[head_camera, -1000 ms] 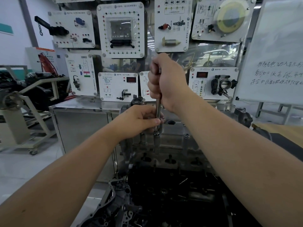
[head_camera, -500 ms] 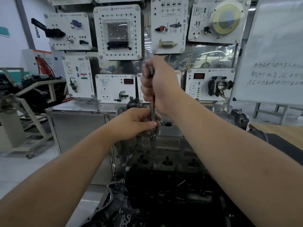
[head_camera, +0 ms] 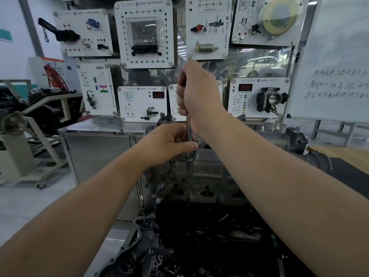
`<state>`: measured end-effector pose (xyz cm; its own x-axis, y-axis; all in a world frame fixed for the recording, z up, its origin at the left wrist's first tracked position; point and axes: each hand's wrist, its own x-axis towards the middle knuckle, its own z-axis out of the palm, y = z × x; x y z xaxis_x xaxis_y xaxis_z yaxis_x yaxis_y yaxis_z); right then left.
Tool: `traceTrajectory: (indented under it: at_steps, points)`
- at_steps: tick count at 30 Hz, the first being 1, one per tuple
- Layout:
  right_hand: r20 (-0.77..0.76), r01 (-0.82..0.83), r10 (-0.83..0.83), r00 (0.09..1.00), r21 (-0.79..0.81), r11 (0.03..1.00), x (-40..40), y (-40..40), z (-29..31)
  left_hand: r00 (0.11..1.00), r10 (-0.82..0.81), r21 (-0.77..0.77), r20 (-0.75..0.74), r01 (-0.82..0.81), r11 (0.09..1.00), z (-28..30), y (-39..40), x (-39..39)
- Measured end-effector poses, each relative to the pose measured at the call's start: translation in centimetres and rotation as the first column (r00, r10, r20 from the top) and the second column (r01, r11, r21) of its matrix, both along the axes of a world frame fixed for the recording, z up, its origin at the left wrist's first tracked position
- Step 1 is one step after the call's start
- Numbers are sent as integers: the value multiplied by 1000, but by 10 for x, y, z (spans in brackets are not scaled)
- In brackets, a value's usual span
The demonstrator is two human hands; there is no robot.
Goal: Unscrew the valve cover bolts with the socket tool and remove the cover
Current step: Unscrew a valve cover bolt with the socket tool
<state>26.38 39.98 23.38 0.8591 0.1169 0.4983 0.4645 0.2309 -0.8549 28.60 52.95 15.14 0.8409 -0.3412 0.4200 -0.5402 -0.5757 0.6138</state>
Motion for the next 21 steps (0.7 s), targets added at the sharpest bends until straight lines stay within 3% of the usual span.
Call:
traceTrajectory:
  at_steps: [3, 6, 10, 15, 21]
  points:
    - [-45, -233, 231, 972, -62, 970, 3, -6, 3, 990, -98, -97, -100, 88, 991, 2, 1, -3]
    - [-79, -351, 345, 935, -86, 932, 9, -15, 8, 990, -106, -58, -98, 101, 993, 3, 2, -5]
    - [-84, -335, 330, 940, -53, 941, 10, -19, 3, 997, -59, -35, -44, 57, 998, 3, 1, -3]
    - [-83, -142, 144, 986, 22, 990, 6, -8, -12, 1000, -3, 10, 12, 3, 1000, 0, 0, 0]
    - [-51, -295, 296, 954, 22, 955, 14, -10, -13, 997, -42, -68, -60, 38, 997, -2, 2, 1]
